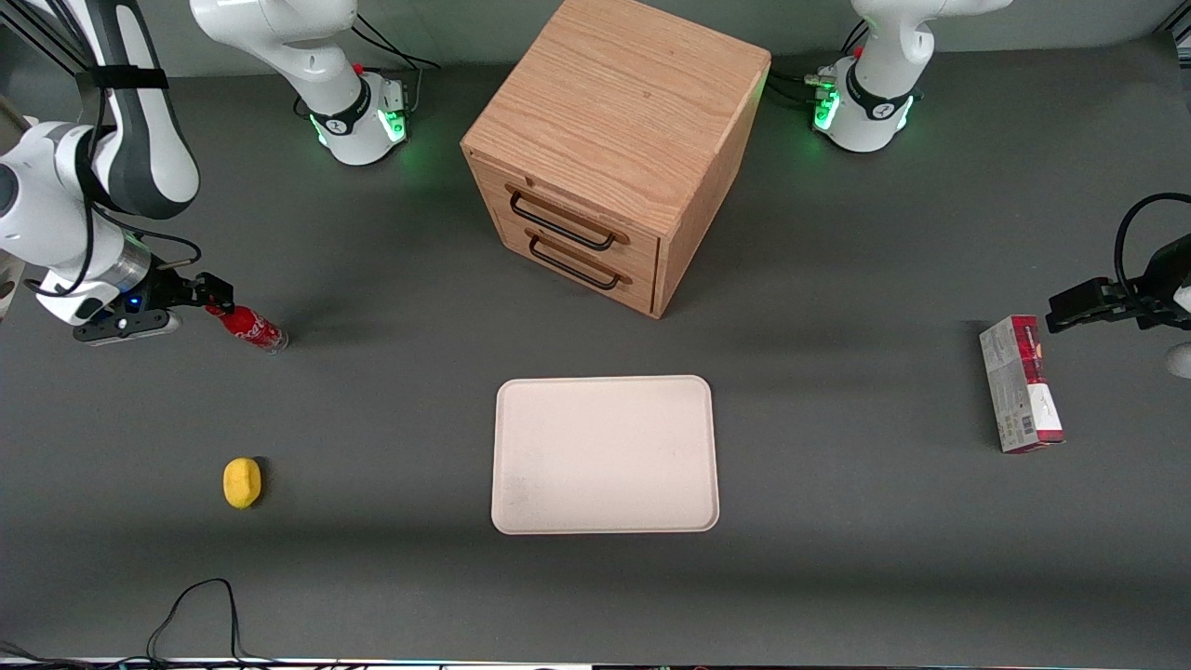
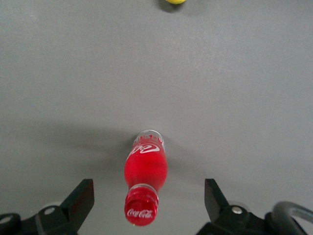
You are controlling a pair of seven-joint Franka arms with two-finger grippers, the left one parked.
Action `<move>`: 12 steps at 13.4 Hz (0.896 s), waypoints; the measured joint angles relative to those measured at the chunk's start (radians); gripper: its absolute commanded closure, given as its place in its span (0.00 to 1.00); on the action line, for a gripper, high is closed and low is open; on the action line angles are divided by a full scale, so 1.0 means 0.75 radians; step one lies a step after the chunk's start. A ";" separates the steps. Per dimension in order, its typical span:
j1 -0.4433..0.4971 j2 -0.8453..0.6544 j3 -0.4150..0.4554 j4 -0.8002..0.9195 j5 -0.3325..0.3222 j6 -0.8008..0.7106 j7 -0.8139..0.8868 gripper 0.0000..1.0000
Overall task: Place coke bottle on tray
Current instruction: 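Lower the open right gripper over the bottle and close on it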
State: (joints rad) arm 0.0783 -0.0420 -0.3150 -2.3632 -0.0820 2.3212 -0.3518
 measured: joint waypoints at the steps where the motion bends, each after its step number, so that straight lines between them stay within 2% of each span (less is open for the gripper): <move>1: 0.000 0.004 0.000 -0.014 0.000 0.015 0.000 0.01; 7: 0.000 0.005 0.000 -0.053 0.000 0.029 0.000 0.06; 8: 0.000 0.005 0.000 -0.055 0.000 0.029 0.000 0.22; 9: 0.000 0.005 0.000 -0.057 0.000 0.029 0.001 0.62; 10: 0.000 0.005 0.000 -0.057 0.000 0.029 0.001 0.90; 11: 0.000 0.005 0.000 -0.057 0.000 0.029 0.001 1.00; 12: 0.000 0.005 0.000 -0.057 0.000 0.029 0.001 1.00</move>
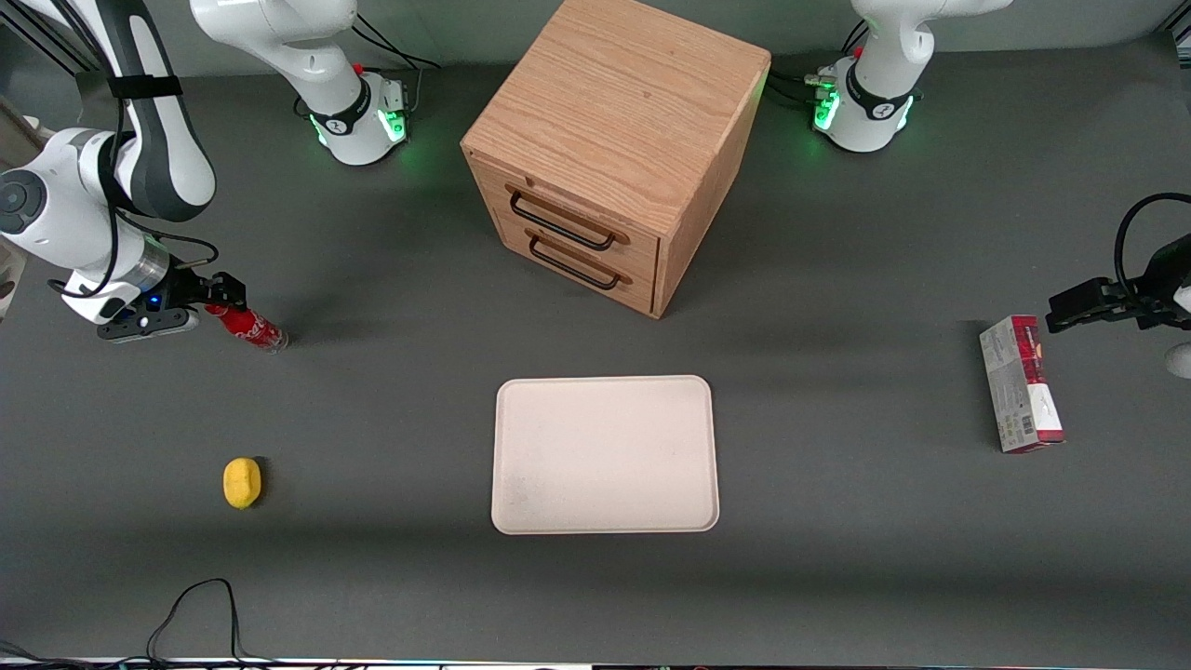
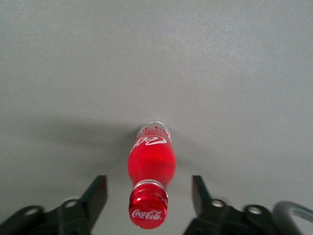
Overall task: Place coke bottle on tray
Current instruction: 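Lower the open right gripper over the bottle and close on it, then lift the bottle and carry it with the right gripper to the white tray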
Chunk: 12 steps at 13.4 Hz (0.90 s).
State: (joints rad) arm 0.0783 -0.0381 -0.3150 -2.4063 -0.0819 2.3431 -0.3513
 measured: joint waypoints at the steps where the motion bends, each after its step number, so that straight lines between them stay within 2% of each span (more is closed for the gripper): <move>1: 0.000 0.000 0.000 0.000 0.000 0.000 0.000 1.00; 9: 0.000 -0.004 0.000 0.014 0.004 -0.034 0.002 1.00; 12: 0.014 -0.020 0.009 0.226 0.004 -0.337 0.013 1.00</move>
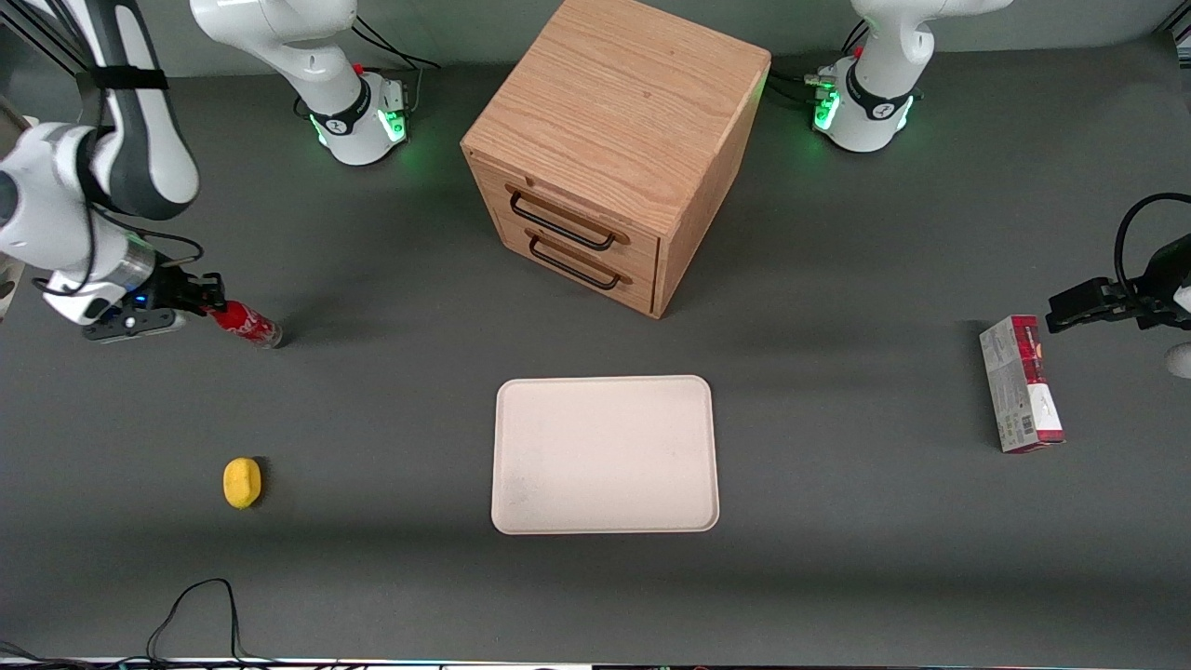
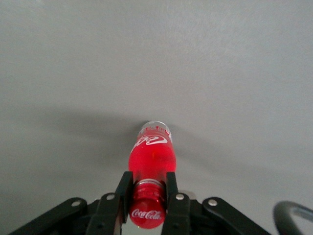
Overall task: Place coke bottle on tray
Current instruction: 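Lift the bottle and carry it with the right gripper to the white tray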
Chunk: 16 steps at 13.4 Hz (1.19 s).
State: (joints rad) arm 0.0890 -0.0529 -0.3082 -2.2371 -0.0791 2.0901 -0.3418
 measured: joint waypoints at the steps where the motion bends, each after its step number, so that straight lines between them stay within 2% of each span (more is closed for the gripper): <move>1: 0.022 -0.002 0.002 0.122 0.007 -0.140 0.013 1.00; 6: 0.110 0.081 0.017 0.774 0.090 -0.729 0.136 1.00; 8: 0.114 0.186 0.021 0.988 0.132 -0.859 0.169 1.00; 10: 0.118 0.282 0.033 1.098 0.147 -0.883 0.222 1.00; 12: 0.146 0.389 0.080 1.190 0.160 -0.883 0.369 1.00; 14: 0.167 0.552 0.191 1.366 0.202 -0.879 0.630 1.00; 16: 0.180 0.750 0.332 1.579 0.209 -0.854 0.917 1.00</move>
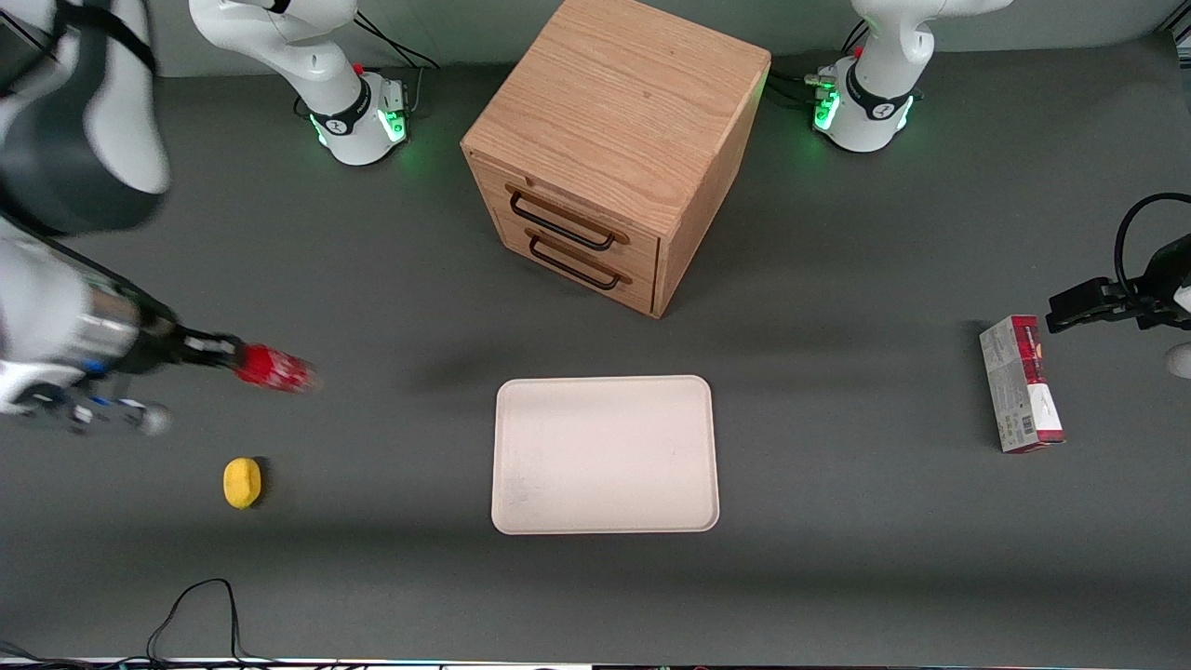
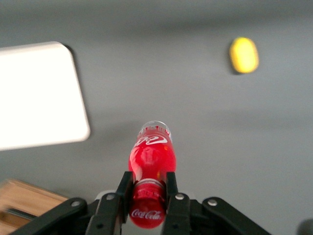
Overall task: Place coke bottle on tray
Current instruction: 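Lift the bottle and carry it with the right gripper to the white tray, then lower the bottle onto the tray and open the right gripper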
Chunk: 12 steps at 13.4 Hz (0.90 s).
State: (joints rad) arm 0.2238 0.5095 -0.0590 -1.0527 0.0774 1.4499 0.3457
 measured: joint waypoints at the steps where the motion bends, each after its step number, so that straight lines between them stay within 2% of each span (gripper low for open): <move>1: 0.007 0.092 0.062 0.078 0.000 0.053 0.130 1.00; 4: 0.093 0.293 0.119 0.176 -0.021 0.272 0.358 1.00; 7: 0.223 0.430 0.121 0.198 -0.133 0.453 0.547 1.00; 12: 0.266 0.534 0.121 0.209 -0.148 0.617 0.624 1.00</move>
State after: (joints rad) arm 0.4235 0.9099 0.0314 -0.8963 -0.0336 1.9127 0.8135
